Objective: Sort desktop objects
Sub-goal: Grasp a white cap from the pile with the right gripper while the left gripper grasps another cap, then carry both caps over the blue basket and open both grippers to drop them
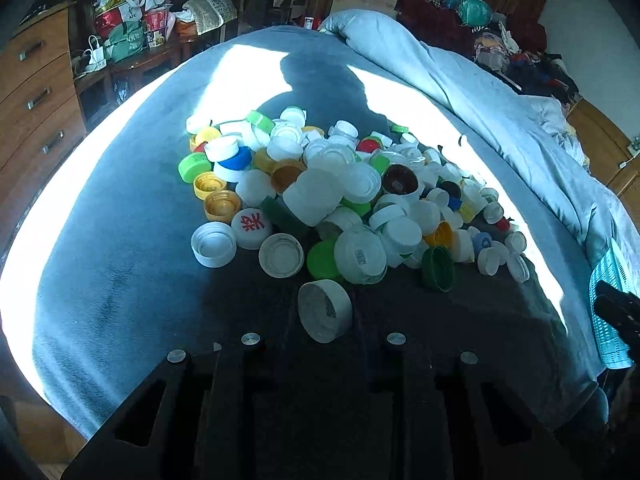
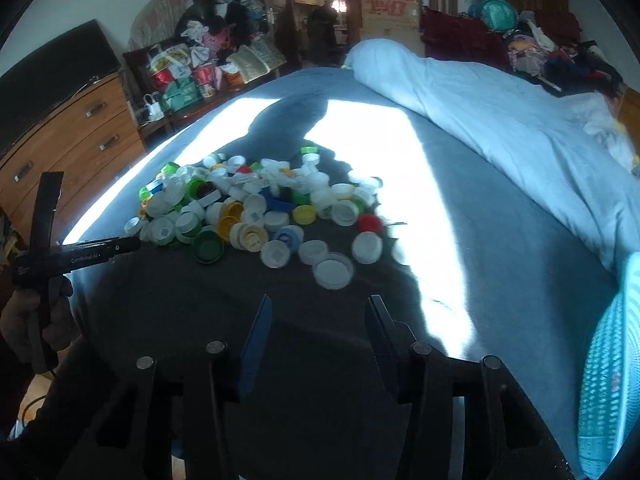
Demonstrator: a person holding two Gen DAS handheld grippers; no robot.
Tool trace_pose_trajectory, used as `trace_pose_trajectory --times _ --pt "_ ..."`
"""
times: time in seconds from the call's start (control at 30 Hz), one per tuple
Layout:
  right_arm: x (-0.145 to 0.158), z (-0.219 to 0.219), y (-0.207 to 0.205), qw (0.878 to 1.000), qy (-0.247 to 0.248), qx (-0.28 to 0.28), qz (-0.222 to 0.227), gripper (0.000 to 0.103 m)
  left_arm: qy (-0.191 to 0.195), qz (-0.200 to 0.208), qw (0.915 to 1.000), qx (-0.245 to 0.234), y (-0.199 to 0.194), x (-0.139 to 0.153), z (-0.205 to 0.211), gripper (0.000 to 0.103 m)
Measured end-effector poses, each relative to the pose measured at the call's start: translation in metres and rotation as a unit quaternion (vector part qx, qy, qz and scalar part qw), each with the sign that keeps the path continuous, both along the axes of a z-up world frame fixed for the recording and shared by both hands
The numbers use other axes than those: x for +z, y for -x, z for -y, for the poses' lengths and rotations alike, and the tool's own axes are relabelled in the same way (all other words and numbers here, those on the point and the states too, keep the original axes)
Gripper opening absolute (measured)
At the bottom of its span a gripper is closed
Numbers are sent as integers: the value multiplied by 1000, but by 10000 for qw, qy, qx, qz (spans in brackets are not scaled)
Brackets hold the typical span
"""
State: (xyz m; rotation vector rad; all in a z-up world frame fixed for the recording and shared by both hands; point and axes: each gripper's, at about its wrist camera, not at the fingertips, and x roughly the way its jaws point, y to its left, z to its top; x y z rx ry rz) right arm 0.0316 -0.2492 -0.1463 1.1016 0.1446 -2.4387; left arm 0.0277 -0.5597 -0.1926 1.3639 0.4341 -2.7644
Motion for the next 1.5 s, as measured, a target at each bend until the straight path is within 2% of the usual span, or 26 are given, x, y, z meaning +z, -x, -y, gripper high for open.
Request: trace_pose_trajectory --times 0.23,0.3,0.37,0.47,0.53,0.57,0.63,0.67,0.7,0.77,0.93,1.17,1.23,1.33,1.5 --pt "-57 7 60 9986 -350 -337 198 53 -36 -199 9998 -65 -20 18 -4 22" --pt "-67 8 71 9981 -354 -376 331 54 -48 -204 9997 -152 -22 19 -11 22" --pt "-77 11 80 9975 -341 -380 480 59 -81 -174 9996 -216 -23 20 -14 22" --pt "-85 16 85 9977 -345 -359 468 64 -101 -78 9995 -302 -21 20 -18 22" --pt "-89 17 89 9975 -321 -417 462 64 -86 -50 9993 -367 -19 22 -21 22" --pt "-92 15 92 9971 -284 -464 528 64 -68 -46 9992 -393 -19 23 -22 22" --pt "-91 15 93 9967 -274 -515 568 47 -70 -38 9991 -419 -18 26 -23 22" --pt "-86 16 91 9966 -325 -533 540 43 -79 -48 9990 -448 -19 29 -24 22" --pt "-78 15 87 9968 -358 -562 446 43 -74 -89 9988 -480 -19 35 -25 21" --pt "-55 10 74 9978 -247 -571 210 43 -93 -224 9980 -584 -23 48 -30 9" --pt "9 -17 38 9968 -49 -690 -403 43 -81 -433 9960 -780 -25 75 -54 8" --pt "91 -103 -1 9864 107 -1269 -1035 43 9 -774 9876 -1368 -12 123 -126 8" --pt "110 -136 -11 9807 57 -1539 -1202 43 50 -878 9826 -1637 -4 139 -157 8" --pt "129 -183 -24 9707 -93 -1975 -1366 43 200 -1108 9702 -2145 9 166 -216 8" --pt "145 -266 -40 9497 -281 -2780 -1413 43 280 -1368 9431 -3019 30 203 -327 8"
